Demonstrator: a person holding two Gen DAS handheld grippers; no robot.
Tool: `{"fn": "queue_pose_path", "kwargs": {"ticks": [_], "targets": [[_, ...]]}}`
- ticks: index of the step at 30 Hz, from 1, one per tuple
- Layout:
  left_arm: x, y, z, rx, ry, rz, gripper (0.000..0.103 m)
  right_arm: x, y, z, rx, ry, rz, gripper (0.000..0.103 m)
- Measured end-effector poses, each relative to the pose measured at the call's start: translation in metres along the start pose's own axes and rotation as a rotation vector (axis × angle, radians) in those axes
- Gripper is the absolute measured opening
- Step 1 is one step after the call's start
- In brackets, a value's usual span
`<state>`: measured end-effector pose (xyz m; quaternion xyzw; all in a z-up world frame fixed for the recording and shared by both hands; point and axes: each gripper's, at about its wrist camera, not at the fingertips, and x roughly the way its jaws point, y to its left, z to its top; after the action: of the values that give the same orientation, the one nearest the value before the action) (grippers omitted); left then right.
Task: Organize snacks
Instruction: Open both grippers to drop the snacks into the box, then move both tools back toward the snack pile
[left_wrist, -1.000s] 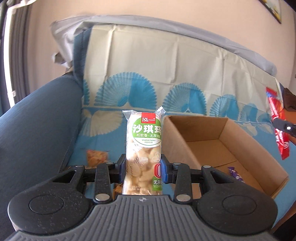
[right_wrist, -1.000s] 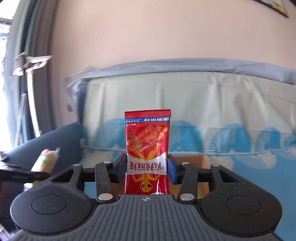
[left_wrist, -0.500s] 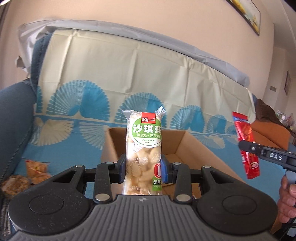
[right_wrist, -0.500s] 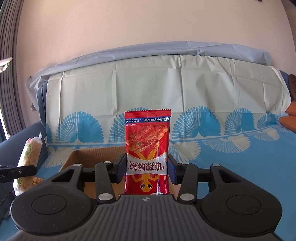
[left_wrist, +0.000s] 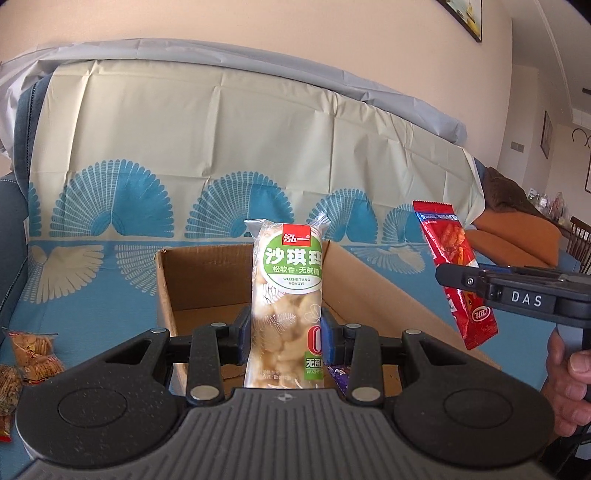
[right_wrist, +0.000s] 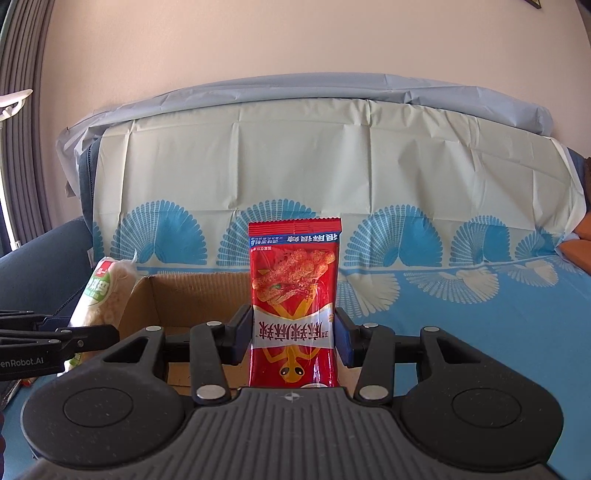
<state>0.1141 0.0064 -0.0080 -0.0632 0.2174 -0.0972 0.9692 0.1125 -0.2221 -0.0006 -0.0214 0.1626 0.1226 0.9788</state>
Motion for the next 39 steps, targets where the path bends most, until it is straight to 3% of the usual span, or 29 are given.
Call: {"fn": "queue_pose_path", "kwargs": {"ticks": [13,15,17,25,30,33,36,39], "targets": [[-0.002,0.003,0.0,-0.024,0.008,-0.012,0.04,0.001,0.01,-0.001,-0.037,0.006,0.018,0.05],[0.0,0.003,0.0,-0.026,0.021,-0.013,0.058,0.003,0.011,-0.002,-0.048,0.016,0.02,0.062],[-0.002,0.002,0.0,-0.014,0.008,0.001,0.061,0.003,0.014,-0.002,-0.062,0.011,0.008,0.071],[-0.014,0.011,0.001,-0.004,-0.064,0.045,0.058,0.008,0.021,-0.001,-0.063,0.018,-0.013,0.072],[-0.025,0.03,0.002,-0.024,-0.07,0.084,0.045,0.008,0.032,-0.001,-0.074,0.006,-0.018,0.071],[-0.036,0.047,0.004,-0.055,-0.057,0.095,0.038,0.007,0.042,-0.001,-0.081,-0.003,-0.004,0.067],[-0.052,0.067,0.005,-0.086,-0.038,0.115,0.029,0.006,0.054,0.0,-0.076,-0.011,0.026,0.05],[-0.064,0.09,0.007,-0.109,0.003,0.14,0.029,0.004,0.069,0.002,-0.065,-0.019,0.069,0.039]]}}
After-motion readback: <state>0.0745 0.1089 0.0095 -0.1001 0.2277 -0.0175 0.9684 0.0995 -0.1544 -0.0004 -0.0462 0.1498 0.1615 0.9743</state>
